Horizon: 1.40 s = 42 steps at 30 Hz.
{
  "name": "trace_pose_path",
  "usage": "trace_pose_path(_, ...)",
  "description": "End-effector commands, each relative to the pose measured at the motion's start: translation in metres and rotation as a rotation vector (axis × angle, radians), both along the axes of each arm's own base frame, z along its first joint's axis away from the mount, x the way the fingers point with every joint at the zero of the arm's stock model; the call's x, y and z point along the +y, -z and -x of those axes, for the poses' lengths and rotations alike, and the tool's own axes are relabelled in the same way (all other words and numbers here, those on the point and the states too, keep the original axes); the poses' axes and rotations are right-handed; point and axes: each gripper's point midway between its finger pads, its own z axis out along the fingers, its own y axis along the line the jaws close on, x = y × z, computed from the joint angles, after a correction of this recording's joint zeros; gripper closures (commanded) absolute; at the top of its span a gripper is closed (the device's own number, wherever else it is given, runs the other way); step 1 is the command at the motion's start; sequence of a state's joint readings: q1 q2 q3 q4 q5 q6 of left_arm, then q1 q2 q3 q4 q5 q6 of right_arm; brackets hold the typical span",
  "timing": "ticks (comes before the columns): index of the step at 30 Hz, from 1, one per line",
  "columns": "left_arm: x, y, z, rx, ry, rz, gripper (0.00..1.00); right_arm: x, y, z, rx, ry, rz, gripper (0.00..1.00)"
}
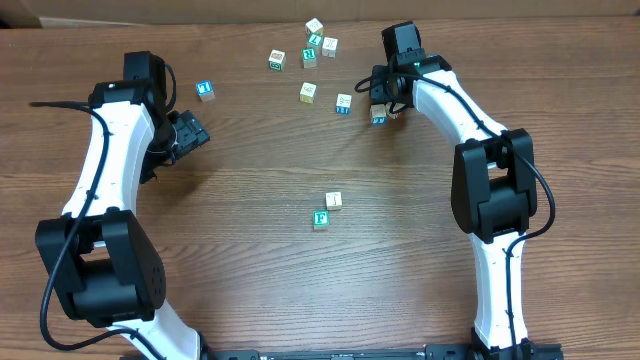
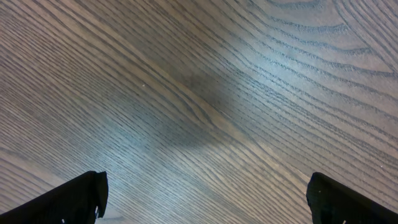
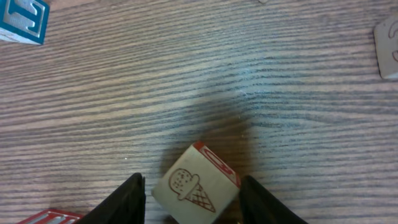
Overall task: Form a circle
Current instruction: 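Lower the right gripper onto a plain wooden block near the cluster, then close the right gripper on the ice-cream '4' block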
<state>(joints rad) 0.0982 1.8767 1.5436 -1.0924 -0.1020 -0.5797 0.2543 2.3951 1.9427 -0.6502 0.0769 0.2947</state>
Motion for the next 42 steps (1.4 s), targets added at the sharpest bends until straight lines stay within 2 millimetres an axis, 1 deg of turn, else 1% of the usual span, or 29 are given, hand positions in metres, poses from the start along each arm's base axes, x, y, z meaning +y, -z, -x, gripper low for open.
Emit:
trace_pose_path(1,0.002,-0.006,-0.005,-0.018,0.01,-0.015,0.0,-0.003,-0.004,-0.001,-0.007,0.009,0.006,0.54)
trace_pose_path(2,0.002,-0.006,-0.005,-0.018,0.01,-0.015,0.0,-0.003,-0.004,-0.001,-0.008,0.008,0.005,0.47)
trace_pose_path(3,0.002,-0.006,-0.005,-0.018,0.01,-0.015,0.0,-0.003,-0.005,-0.003,-0.015,0.008,0.003,0.37)
trace_pose_path(4,0.002,-0.006,-0.005,-0.018,0.01,-0.015,0.0,-0.002,-0.006,-0.005,-0.024,0.009,0.001,0.37)
trace_pose_path(10,0.002,-0.006,-0.005,-0.018,0.01,-0.015,0.0,0.001,-0.015,-0.018,-0.091,0.011,-0.013,0.37)
trace_pose_path(13,0.002,-0.006,-0.005,-0.018,0.01,-0.015,0.0,0.0,-0.013,-0.022,-0.103,0.015,-0.009,0.36)
trace_pose_path(15,0.002,-0.006,-0.005,-0.018,0.01,-0.015,0.0,-0.001,-0.011,-0.022,-0.1,0.019,-0.002,0.33)
trace_pose_path(17,0.002,-0.006,-0.005,-0.018,0.01,-0.015,0.0,-0.001,-0.008,-0.021,-0.096,0.019,-0.002,0.29)
trace_pose_path(20,0.002,-0.006,-0.005,-0.018,0.01,-0.015,0.0,-0.001,-0.007,-0.02,-0.088,0.018,0.001,0.29)
trace_pose_path(24,0.002,-0.006,-0.005,-0.018,0.01,-0.015,0.0,-0.003,-0.003,-0.014,-0.062,0.017,0.007,0.38)
trace_pose_path(31,0.002,-0.006,-0.005,-0.018,0.01,-0.015,0.0,-0.006,0.008,0.004,0.024,0.002,0.027,0.38)
trace_pose_path(32,0.002,-0.006,-0.005,-0.018,0.01,-0.015,0.0,-0.005,0.009,0.006,0.032,-0.002,0.022,0.37)
trace_pose_path(34,0.002,-0.006,-0.005,-0.018,0.01,-0.015,0.0,-0.001,0.009,0.007,0.039,-0.022,0.01,0.32)
trace_pose_path(36,0.002,-0.006,-0.005,-0.018,0.01,-0.015,0.0,-0.001,0.008,0.005,0.025,-0.059,0.029,0.29)
trace_pose_path(37,0.002,-0.006,-0.005,-0.018,0.01,-0.015,0.01,-0.001,0.008,0.004,0.019,-0.071,0.035,0.23)
trace_pose_path(39,0.002,-0.006,-0.005,-0.018,0.01,-0.015,0.0,0.0,0.006,0.0,0.001,-0.1,0.048,0.18)
trace_pose_path(42,0.002,-0.006,-0.005,-0.018,0.01,-0.015,0.0,0.004,0.002,-0.006,-0.029,-0.11,0.036,0.2)
